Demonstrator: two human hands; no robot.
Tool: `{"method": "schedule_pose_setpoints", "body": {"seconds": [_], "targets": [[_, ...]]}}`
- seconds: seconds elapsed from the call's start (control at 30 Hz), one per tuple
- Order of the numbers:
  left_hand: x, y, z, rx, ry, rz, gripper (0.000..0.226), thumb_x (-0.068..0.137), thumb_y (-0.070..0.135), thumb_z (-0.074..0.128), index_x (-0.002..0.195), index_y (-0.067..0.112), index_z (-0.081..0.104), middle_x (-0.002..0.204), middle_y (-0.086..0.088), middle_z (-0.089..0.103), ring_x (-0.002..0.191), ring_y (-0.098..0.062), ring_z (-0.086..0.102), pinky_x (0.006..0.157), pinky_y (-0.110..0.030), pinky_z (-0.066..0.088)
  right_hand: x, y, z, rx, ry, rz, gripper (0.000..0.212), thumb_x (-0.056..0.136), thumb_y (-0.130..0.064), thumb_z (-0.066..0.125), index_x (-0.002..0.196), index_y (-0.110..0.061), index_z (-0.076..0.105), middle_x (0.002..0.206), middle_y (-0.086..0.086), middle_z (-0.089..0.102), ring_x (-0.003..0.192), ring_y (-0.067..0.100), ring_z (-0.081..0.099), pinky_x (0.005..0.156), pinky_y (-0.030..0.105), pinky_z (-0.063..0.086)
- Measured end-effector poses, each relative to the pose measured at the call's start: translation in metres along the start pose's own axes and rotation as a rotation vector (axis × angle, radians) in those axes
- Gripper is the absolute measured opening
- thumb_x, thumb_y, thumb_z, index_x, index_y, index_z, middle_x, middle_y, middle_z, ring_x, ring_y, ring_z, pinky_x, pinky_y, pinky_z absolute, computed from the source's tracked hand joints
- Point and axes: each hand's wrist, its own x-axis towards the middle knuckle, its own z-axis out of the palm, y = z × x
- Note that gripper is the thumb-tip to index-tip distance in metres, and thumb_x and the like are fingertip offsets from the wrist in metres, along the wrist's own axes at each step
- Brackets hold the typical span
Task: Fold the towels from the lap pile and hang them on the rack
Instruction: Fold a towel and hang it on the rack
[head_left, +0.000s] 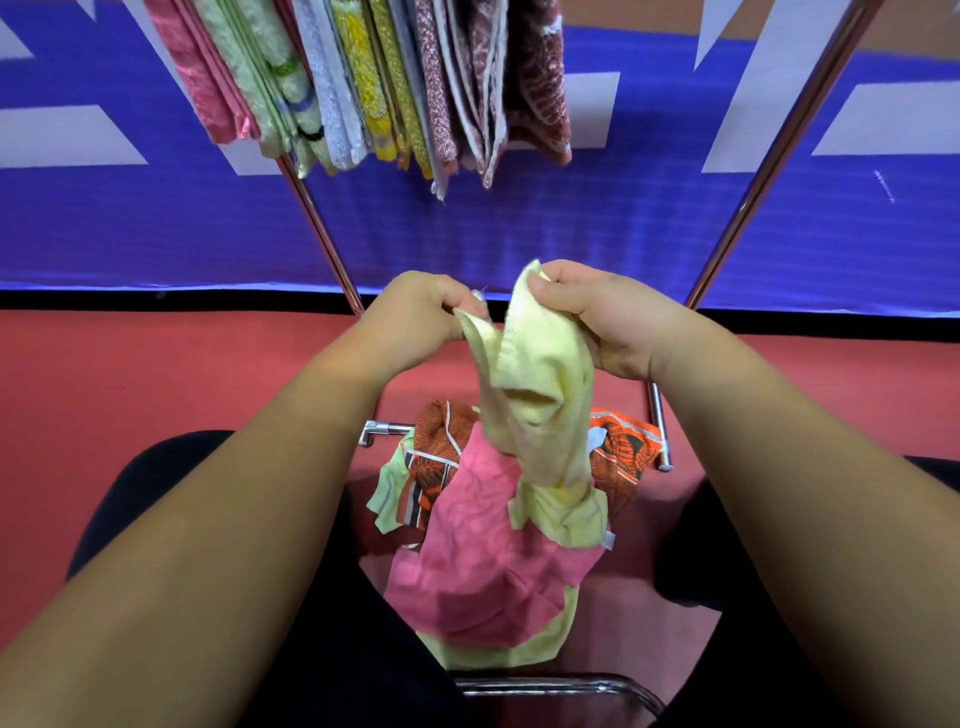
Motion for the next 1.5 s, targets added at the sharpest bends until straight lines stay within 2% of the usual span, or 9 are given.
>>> {"method": "schedule_pose_setpoints", "body": {"seconds": [0.17, 0.27, 0.4, 0.57, 0.77, 0.87, 1.0, 1.23, 1.5], "targets": [[-0.008, 0.016, 0.002, -0.144, -0.066, 0.161, 0.039, 0.072, -0.022, 0.065, 0.062, 0.014, 0.073, 0.103, -0.003, 0.073, 0.095, -0.013, 0.07, 0.09, -0.03, 0.055, 0.007, 0.009, -0.006, 0.056, 0.005, 0.025, 0.009, 0.108, -0.026, 0.061, 0.103, -0.019, 0.064, 0.096, 0.003, 0.073, 0.088, 0.018, 0.071, 0.076, 0.032, 0.06], [-0.01, 0.02, 0.003, -0.2, -0.108, 0.196, 0.035, 0.071, -0.024, 0.068, 0.06, 0.01, 0.069, 0.106, -0.014, 0.07, 0.092, -0.016, 0.069, 0.083, -0.028, 0.055, 0.008, 0.009, -0.003, 0.099, -0.033, 0.033, 0.008, 0.11, -0.023, 0.057, 0.109, -0.017, 0.063, 0.097, 0.005, 0.073, 0.089, 0.018, 0.073, 0.077, 0.033, 0.062], [-0.006, 0.017, 0.002, -0.198, -0.108, 0.228, 0.038, 0.074, -0.024, 0.066, 0.059, 0.011, 0.068, 0.106, -0.011, 0.071, 0.093, -0.016, 0.069, 0.086, -0.032, 0.055, 0.012, 0.011, -0.002, 0.099, 0.022, 0.01, 0.009, 0.109, -0.017, 0.058, 0.104, -0.012, 0.064, 0.093, 0.008, 0.074, 0.086, 0.02, 0.073, 0.076, 0.033, 0.061], [-0.008, 0.021, 0.004, -0.173, -0.139, 0.248, 0.037, 0.07, -0.025, 0.062, 0.061, 0.01, 0.069, 0.103, -0.012, 0.071, 0.094, -0.013, 0.068, 0.084, -0.023, 0.051, 0.017, 0.011, -0.006, 0.086, 0.118, -0.004, 0.008, 0.102, -0.01, 0.062, 0.102, -0.005, 0.068, 0.101, 0.016, 0.074, 0.098, 0.028, 0.073, 0.094, 0.044, 0.06], [-0.007, 0.02, 0.006, -0.183, -0.163, 0.263, 0.04, 0.069, -0.026, 0.063, 0.061, 0.013, 0.07, 0.098, -0.01, 0.07, 0.089, -0.015, 0.067, 0.081, -0.024, 0.051, 0.015, 0.01, -0.003, 0.106, 0.058, -0.026, 0.022, 0.103, -0.008, 0.058, 0.082, -0.012, 0.064, 0.077, 0.004, 0.067, 0.076, 0.019, 0.07, 0.08, 0.037, 0.057], [-0.007, 0.021, 0.006, -0.14, -0.158, 0.283, 0.039, 0.069, -0.026, 0.062, 0.064, 0.011, 0.07, 0.1, -0.014, 0.07, 0.089, -0.013, 0.067, 0.082, -0.022, 0.05, 0.017, 0.011, -0.003, 0.095, 0.095, -0.052, 0.025, 0.098, -0.005, 0.061, 0.075, -0.014, 0.061, 0.078, 0.009, 0.062, 0.078, 0.024, 0.064, 0.084, 0.041, 0.053], [-0.003, 0.013, 0.006, 0.097, -0.077, 0.328, 0.041, 0.076, -0.016, 0.061, 0.079, 0.023, 0.075, 0.091, 0.004, 0.071, 0.084, -0.018, 0.066, 0.077, -0.034, 0.052, 0.02, 0.01, -0.005, 0.065, 0.242, -0.098, 0.013, 0.085, -0.009, 0.067, 0.077, -0.013, 0.058, 0.086, 0.015, 0.054, 0.09, 0.031, 0.056, 0.085, 0.047, 0.053], [-0.002, 0.005, 0.014, 0.425, -0.129, 0.312, 0.027, 0.082, 0.0, 0.056, 0.089, 0.026, 0.059, 0.081, 0.01, 0.065, 0.077, -0.015, 0.058, 0.071, -0.038, 0.05, 0.024, 0.013, -0.006, 0.026, 0.396, -0.123, 0.01, 0.073, -0.013, 0.072, 0.075, -0.013, 0.061, 0.081, 0.015, 0.057, 0.084, 0.031, 0.059, 0.081, 0.048, 0.051], [-0.002, -0.009, 0.021, 0.4, -0.226, 0.111, 0.031, 0.086, 0.006, 0.062, 0.109, 0.024, 0.051, 0.095, 0.005, 0.066, 0.086, -0.017, 0.063, 0.075, -0.034, 0.05, 0.024, 0.014, -0.013, 0.067, 0.387, -0.157, 0.016, 0.08, -0.009, 0.076, 0.075, -0.012, 0.061, 0.081, 0.016, 0.063, 0.087, 0.033, 0.066, 0.099, 0.063, 0.055]]}}
